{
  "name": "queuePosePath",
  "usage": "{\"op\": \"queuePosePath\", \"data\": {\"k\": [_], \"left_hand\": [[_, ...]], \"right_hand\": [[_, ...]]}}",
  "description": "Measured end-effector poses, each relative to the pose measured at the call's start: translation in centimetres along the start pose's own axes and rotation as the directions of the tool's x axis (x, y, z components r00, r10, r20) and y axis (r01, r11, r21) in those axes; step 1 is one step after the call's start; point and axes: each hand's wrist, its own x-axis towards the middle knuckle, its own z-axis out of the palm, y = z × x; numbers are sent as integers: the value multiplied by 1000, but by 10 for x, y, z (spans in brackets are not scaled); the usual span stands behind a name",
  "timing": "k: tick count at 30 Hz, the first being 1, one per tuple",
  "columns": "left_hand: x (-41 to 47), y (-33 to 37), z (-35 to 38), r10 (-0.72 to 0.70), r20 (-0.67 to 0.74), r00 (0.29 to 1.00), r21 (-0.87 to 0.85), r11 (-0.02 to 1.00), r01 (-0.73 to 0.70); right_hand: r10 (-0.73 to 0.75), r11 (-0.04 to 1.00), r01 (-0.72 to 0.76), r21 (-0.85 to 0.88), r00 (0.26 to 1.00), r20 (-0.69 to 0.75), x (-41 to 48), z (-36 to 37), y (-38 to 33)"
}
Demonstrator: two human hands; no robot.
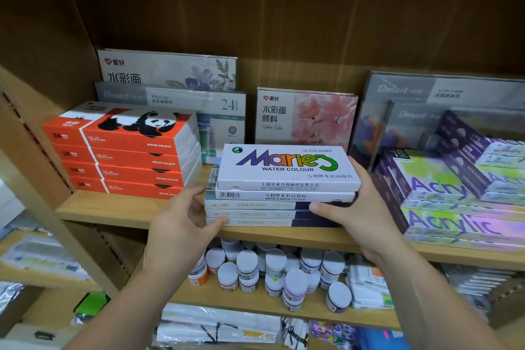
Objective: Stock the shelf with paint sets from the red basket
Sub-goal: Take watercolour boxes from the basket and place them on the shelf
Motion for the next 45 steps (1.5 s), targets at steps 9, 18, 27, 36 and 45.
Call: {"op": "queuePosePath", "data": {"k": [9,18,27,36,45], "left_hand": [[37,-28,-7,44,-88,995,278,961,-17],[50,-48,-12,108,-134,985,363,930,-53],[53,-58,-11,123,-130,984,331,941,-74],[55,-57,-14,68,-120,990,279,960,-32],[58,-56,-20,-18,-16,1000,217,976,21]], "right_hand": [[-34,999,31,-37,994,-103,18,57,1],[-90,992,82,-96,992,-89,36,61,1],[-122,978,109,-180,991,-61,37,70,-3],[13,1000,-13,-2,1000,-2,47,50,0],[-14,995,17,-96,999,32,49,54,2]]}}
